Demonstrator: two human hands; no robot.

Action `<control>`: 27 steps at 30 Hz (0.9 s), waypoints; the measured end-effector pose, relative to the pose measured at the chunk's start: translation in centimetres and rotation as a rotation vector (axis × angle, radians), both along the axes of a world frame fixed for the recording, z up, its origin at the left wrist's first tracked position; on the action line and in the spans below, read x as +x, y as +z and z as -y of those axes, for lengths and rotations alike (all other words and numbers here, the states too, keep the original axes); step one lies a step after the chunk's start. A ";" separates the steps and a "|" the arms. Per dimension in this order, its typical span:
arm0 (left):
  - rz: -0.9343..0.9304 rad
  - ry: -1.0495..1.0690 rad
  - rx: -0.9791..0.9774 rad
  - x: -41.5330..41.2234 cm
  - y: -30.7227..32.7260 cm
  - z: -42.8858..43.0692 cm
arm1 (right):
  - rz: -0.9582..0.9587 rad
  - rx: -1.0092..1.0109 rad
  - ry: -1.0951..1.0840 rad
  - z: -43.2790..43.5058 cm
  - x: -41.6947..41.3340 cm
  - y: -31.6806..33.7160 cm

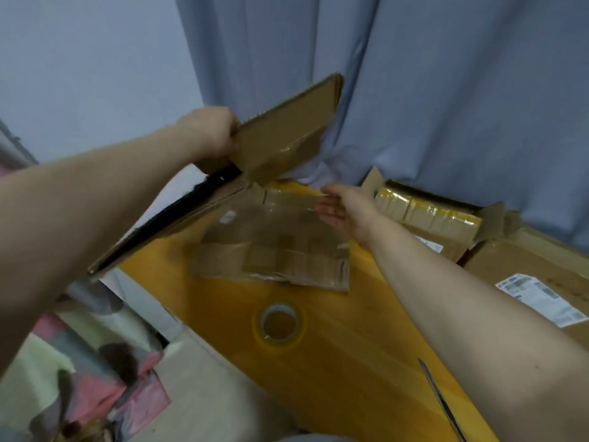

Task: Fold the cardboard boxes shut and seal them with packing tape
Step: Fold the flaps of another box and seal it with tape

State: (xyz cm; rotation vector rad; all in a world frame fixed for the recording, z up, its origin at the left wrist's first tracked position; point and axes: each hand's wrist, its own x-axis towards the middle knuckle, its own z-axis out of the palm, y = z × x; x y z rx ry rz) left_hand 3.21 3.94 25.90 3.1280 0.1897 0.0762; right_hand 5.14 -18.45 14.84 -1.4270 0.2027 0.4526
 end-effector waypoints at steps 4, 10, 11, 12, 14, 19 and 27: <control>-0.022 -0.007 -0.134 -1.5 7.2 4.4 | 0.150 -0.027 0.118 1.0 -2.1 4.2; -0.023 -0.083 -0.451 -3.8 12.3 11.8 | 0.216 0.187 0.378 4.7 -4.4 11.5; -0.015 -0.103 -0.479 -4.2 12.6 13.1 | 0.231 0.166 0.415 5.6 -4.8 12.5; -0.009 -0.120 -0.510 -4.4 12.7 14.3 | 0.242 0.135 0.448 6.5 -5.3 13.4; -0.012 -0.151 -0.585 -4.9 12.6 16.7 | 0.255 0.085 0.477 8.8 -6.3 14.6; -0.083 -0.251 -0.762 -5.8 10.9 21.5 | 0.234 0.055 0.352 14.3 -9.3 16.0; -0.149 -0.287 -1.001 -5.7 7.2 23.9 | 0.199 -0.151 -0.105 20.6 -10.6 13.5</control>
